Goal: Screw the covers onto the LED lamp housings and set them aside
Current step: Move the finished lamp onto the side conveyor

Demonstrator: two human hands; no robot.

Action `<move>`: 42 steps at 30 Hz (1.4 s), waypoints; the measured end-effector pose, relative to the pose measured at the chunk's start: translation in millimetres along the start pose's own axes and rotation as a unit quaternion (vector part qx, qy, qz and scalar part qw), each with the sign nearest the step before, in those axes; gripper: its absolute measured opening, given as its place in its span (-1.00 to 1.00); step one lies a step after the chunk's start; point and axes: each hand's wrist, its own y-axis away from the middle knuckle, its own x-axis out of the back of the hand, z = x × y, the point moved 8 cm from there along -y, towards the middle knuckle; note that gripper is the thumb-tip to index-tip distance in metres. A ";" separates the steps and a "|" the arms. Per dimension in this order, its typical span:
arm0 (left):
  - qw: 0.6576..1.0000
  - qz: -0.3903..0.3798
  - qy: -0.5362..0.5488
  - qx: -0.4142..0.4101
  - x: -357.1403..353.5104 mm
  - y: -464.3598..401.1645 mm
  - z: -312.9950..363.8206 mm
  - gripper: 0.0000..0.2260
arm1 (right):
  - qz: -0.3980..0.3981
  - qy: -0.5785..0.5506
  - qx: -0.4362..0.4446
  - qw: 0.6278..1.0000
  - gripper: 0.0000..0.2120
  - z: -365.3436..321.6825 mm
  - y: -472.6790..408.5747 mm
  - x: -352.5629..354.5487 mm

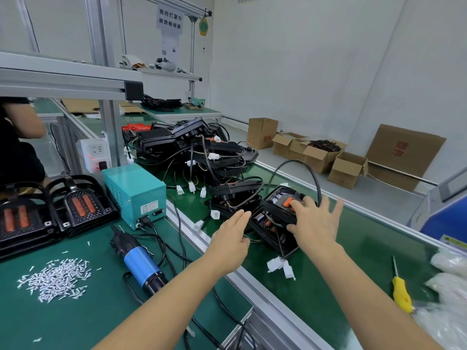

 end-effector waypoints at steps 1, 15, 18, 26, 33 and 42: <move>1.000 -0.001 -0.002 -0.002 -0.7 0.1 1.0 -0.46 | 0.006 0.012 0.005 1.000 -0.39 -2.5 -2.0 1.9; 0.981 0.062 -0.168 -0.074 8.4 -28.8 32.2 -0.34 | 0.065 -0.278 0.203 0.937 -0.70 -32.6 -16.0 57.8; 0.960 0.076 -0.248 -0.105 8.4 -44.0 52.0 -0.29 | 0.193 -0.319 0.187 0.909 -0.68 -20.3 -4.9 79.8; 0.982 -0.021 -0.180 -0.052 -20.8 -63.9 61.4 -0.29 | 0.007 -0.288 -0.002 0.958 -0.38 16.2 -25.5 9.5; 0.984 -0.070 -0.162 -0.012 -68.5 -33.0 26.2 -0.50 | 0.025 -0.233 0.026 0.972 -0.71 2.7 -24.6 -1.3; 0.978 0.082 -0.185 -0.042 -39.4 -24.8 11.6 -0.73 | 0.099 -0.188 0.128 0.969 -0.86 -22.2 -26.1 42.7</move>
